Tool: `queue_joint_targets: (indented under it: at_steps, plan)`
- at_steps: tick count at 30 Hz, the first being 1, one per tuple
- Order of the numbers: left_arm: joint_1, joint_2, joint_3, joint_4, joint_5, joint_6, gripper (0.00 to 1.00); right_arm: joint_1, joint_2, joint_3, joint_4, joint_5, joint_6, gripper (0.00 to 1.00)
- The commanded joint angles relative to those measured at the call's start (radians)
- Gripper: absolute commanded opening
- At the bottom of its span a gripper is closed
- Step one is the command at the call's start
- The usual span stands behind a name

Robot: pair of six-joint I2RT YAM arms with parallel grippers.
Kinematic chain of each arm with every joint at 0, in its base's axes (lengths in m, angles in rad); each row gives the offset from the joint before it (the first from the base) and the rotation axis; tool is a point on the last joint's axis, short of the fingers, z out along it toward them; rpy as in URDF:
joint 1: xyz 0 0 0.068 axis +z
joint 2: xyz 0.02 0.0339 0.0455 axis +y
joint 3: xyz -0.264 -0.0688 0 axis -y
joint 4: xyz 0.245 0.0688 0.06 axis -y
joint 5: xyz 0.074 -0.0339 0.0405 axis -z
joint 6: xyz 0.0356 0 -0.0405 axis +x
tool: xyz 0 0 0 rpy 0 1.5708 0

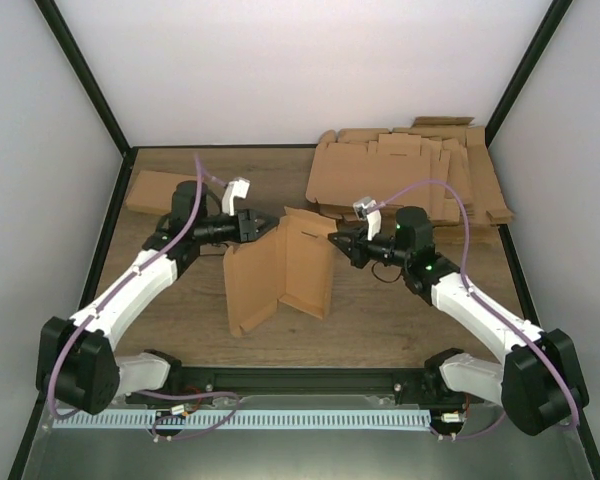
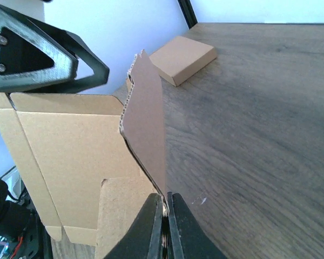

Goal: Fold the paper box

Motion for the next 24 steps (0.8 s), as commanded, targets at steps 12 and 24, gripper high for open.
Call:
queue_joint_targets:
  at_steps: [12,24]
  plan:
    - [0.055,-0.255,-0.039,-0.079,-0.269,0.101,0.41,0.057,-0.044,-0.094,0.274,0.02,-0.163,0.01]
    - [0.335,-0.287,-0.2,0.037,0.005,-0.057,0.47,0.107,-0.079,-0.205,0.41,0.028,-0.37,0.01]
